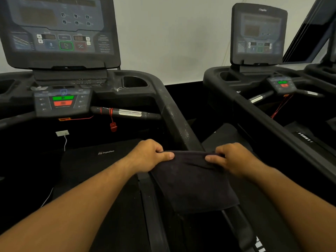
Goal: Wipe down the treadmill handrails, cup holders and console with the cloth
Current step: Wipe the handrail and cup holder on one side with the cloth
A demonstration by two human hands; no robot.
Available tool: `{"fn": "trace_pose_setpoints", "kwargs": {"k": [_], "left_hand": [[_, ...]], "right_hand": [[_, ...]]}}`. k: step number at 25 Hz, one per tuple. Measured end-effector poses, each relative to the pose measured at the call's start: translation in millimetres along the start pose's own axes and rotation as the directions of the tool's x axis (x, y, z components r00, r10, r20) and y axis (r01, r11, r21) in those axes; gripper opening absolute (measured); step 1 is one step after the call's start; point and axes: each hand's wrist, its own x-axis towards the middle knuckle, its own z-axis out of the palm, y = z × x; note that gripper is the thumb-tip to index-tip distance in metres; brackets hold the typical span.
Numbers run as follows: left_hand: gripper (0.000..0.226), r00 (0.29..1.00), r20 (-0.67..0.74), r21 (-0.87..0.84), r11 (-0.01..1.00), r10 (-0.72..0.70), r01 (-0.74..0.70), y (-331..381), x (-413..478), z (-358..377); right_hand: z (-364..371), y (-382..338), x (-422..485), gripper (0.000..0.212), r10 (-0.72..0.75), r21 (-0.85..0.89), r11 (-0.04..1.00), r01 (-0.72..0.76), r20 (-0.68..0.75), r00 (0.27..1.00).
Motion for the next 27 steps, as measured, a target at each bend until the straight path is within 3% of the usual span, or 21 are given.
{"fn": "trace_pose_setpoints", "kwargs": {"k": [3,6,8,10,13,15,19,21,23,25,27], "left_hand": [[0.045,0.994,-0.105,-0.072,0.997,-0.031,0.023,6,3,-14],[0.036,0.992,-0.111,-0.369,0.930,-0.053,0.008,16,3,-30],[0.017,0.993,-0.110,-0.523,0.852,-0.045,-0.019,19,0,-37],[0.007,0.988,-0.152,-0.549,0.831,0.007,-0.090,18,-1,-41],[0.008,0.975,-0.175,-0.494,0.845,0.135,-0.205,15,-3,-44],[0.013,0.967,-0.170,-0.395,0.886,0.189,-0.242,13,-10,-47],[0.026,0.954,-0.175,-0.205,0.939,0.242,-0.276,11,-24,-52],[0.040,0.936,-0.220,-0.010,0.959,0.274,-0.283,12,-27,-52],[0.033,0.899,-0.277,0.180,0.937,0.340,-0.299,14,-26,-51],[0.017,0.872,-0.308,0.266,0.915,0.380,-0.304,16,-23,-53],[0.019,0.874,-0.299,0.298,0.908,0.383,-0.295,15,-19,-58]], "right_hand": [[-10,-28,6,0.046,0.011,0.091,0.996,-0.001,-0.109,0.994],[-18,-65,16,0.038,0.123,0.393,0.918,-0.049,-0.166,0.978],[-20,-87,19,0.018,0.180,0.650,0.757,-0.068,-0.106,0.978],[-20,-105,22,0.007,0.171,0.838,0.539,-0.086,-0.009,0.985],[-20,-125,26,0.007,0.107,0.963,0.239,-0.128,0.105,0.989],[-22,-135,28,0.007,0.087,0.976,0.155,-0.152,0.140,0.986],[-25,-144,32,0.012,0.083,0.964,0.192,-0.184,0.171,0.982],[-27,-144,34,0.016,0.076,0.965,0.181,-0.192,0.181,0.981],[-30,-144,34,0.019,0.079,0.966,0.179,-0.189,0.177,0.981],[-33,-143,35,0.022,0.070,0.957,0.245,-0.158,0.145,0.987],[-34,-138,36,0.024,0.058,0.905,0.410,-0.111,0.096,0.994]]}}
